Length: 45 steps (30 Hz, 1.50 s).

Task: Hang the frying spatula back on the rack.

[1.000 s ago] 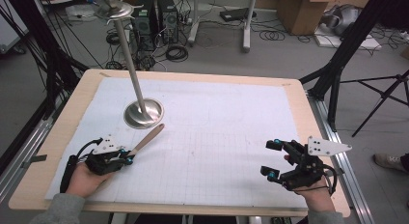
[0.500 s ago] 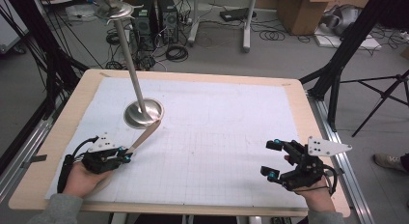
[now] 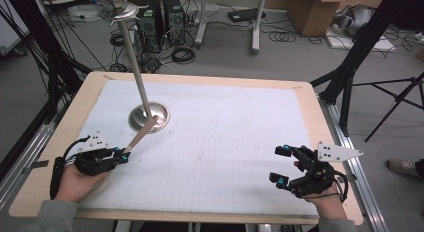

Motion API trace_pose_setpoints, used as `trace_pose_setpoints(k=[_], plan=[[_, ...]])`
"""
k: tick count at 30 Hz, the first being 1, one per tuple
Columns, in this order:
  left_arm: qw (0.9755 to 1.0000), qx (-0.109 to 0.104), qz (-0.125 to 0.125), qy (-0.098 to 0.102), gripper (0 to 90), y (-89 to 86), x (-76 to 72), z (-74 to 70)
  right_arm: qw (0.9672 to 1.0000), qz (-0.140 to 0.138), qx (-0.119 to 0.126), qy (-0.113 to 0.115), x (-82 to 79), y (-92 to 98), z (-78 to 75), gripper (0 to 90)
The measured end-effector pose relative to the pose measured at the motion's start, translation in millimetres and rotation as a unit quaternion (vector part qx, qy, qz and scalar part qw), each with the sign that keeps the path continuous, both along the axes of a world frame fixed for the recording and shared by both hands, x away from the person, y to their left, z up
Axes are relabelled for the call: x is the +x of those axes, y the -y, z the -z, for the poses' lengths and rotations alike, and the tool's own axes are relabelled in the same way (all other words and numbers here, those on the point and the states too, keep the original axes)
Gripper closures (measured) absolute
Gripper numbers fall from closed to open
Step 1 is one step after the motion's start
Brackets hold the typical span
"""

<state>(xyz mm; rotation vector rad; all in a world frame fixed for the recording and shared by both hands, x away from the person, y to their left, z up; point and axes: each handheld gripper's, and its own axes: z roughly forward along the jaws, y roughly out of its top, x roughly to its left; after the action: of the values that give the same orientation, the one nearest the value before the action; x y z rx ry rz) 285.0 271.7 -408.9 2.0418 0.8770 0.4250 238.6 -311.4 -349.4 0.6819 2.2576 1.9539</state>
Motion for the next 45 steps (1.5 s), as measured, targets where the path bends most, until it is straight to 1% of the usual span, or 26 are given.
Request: trace_pose_setpoints(k=[1, 2, 3, 5, 9, 13, 16, 17, 18, 21, 23, 25, 26, 27, 29, 31, 32, 35, 37, 38, 41, 42, 43, 45], plan=[[1.0000, 0.000, -0.001, 0.002, 77.7, -0.8, 0.1, -1.9, 1.0000, 0.000, 0.000, 0.002, 0.4, -0.4, 0.2, 9.7], [1.0000, -0.005, 0.000, 0.002, 77.7, -1.4, 0.1, -3.6, 1.0000, -0.002, -0.001, -0.002, 0.0, -0.6, 0.0, 9.7], [1.0000, -0.005, 0.000, 0.002, 77.7, -1.4, 0.1, -3.6, 1.0000, -0.002, -0.001, -0.002, 0.0, -0.6, 0.0, 9.7], [0.9999, -0.011, 0.000, 0.004, 77.7, -3.9, 0.1, -8.3, 1.0000, -0.003, -0.001, -0.003, 0.1, -1.3, -0.2, 9.7], [0.9999, -0.013, 0.000, 0.008, 77.7, -7.1, 0.5, -14.9, 1.0000, -0.003, 0.000, 0.001, 0.8, -1.3, -0.4, 9.7], [0.9998, -0.015, -0.002, 0.011, 77.7, -9.4, 0.1, -20.5, 1.0000, -0.002, -0.001, -0.002, 1.0, -1.1, 0.0, 9.7], [0.9996, -0.020, -0.006, 0.016, 77.7, -14.6, -0.8, -29.5, 1.0000, -0.003, -0.001, 0.001, 1.8, -1.6, 0.4, 9.7], [0.9996, -0.020, -0.006, 0.016, 77.7, -14.6, -0.8, -29.5, 1.0000, -0.003, -0.001, 0.001, 1.8, -1.6, 0.4, 9.7], [0.9996, -0.023, -0.007, 0.017, 77.7, -16.3, -1.0, -31.9, 1.0000, -0.003, -0.002, -0.003, 1.3, -1.6, 0.5, 9.7], [0.9994, -0.027, -0.011, 0.017, 77.7, -21.9, -1.7, -39.1, 1.0000, -0.003, -0.003, -0.005, 1.5, -1.6, 1.1, 9.7], [0.9991, -0.035, -0.015, 0.017, 77.7, -26.7, -2.2, -44.3, 1.0000, -0.003, -0.003, -0.005, 1.6, -1.5, 1.4, 9.7], [0.9989, -0.040, -0.018, 0.017, 77.7, -30.5, -2.2, -47.6, 1.0000, -0.002, -0.003, -0.002, 2.1, -1.7, 1.7, 9.7], [0.9989, -0.040, -0.018, 0.017, 77.7, -30.5, -2.2, -47.6, 1.0000, -0.003, -0.003, -0.005, 1.7, -1.8, 1.8, 9.7], [0.9986, -0.045, -0.020, 0.018, 77.6, -33.7, -2.4, -50.6, 1.0000, -0.003, -0.003, -0.005, 1.8, -1.8, 1.8, 9.7], [0.9985, -0.046, -0.020, 0.021, 77.7, -36.5, -2.5, -53.7, 1.0000, -0.003, -0.003, -0.007, 1.6, -1.9, 1.9, 9.7], [0.9985, -0.047, -0.020, 0.021, 77.7, -37.5, -2.4, -55.2, 1.0000, -0.004, -0.004, -0.005, 1.8, -2.2, 1.7, 9.7], [0.9985, -0.045, -0.021, 0.023, 77.7, -39.7, -2.0, -58.4, 1.0000, -0.004, -0.004, -0.004, 2.1, -2.3, 1.7, 9.7], [0.9982, -0.049, -0.023, 0.025, 77.7, -41.2, -1.4, -61.6, 1.0000, -0.004, -0.003, -0.004, 2.2, -2.4, 1.7, 9.7], [0.9981, -0.051, -0.021, 0.027, 77.7, -43.1, -0.8, -65.7, 1.0000, -0.004, -0.004, -0.004, 2.2, -2.2, 1.8, 9.7], [0.9982, -0.048, -0.020, 0.028, 77.7, -44.3, -0.6, -68.8, 1.0000, -0.003, -0.004, -0.005, 2.0, -2.2, 1.8, 9.7], [0.9979, -0.052, -0.021, 0.033, 77.7, -46.9, 0.3, -75.4, 1.0000, -0.003, -0.002, -0.005, 2.4, -1.8, 2.3, 9.7], [0.9976, -0.054, -0.025, 0.036, 77.7, -48.6, 1.0, -79.7, 1.0000, -0.003, -0.002, -0.004, 2.6, -1.6, 2.4, 9.7], [0.9976, -0.054, -0.025, 0.036, 77.7, -48.6, 1.0, -79.7, 1.0000, -0.003, -0.002, -0.004, 2.6, -1.6, 2.4, 9.7], [0.9976, -0.050, -0.028, 0.038, 77.7, -50.5, 2.4, -84.9, 1.0000, -0.002, -0.002, -0.005, 2.4, -1.4, 2.3, 9.7]])
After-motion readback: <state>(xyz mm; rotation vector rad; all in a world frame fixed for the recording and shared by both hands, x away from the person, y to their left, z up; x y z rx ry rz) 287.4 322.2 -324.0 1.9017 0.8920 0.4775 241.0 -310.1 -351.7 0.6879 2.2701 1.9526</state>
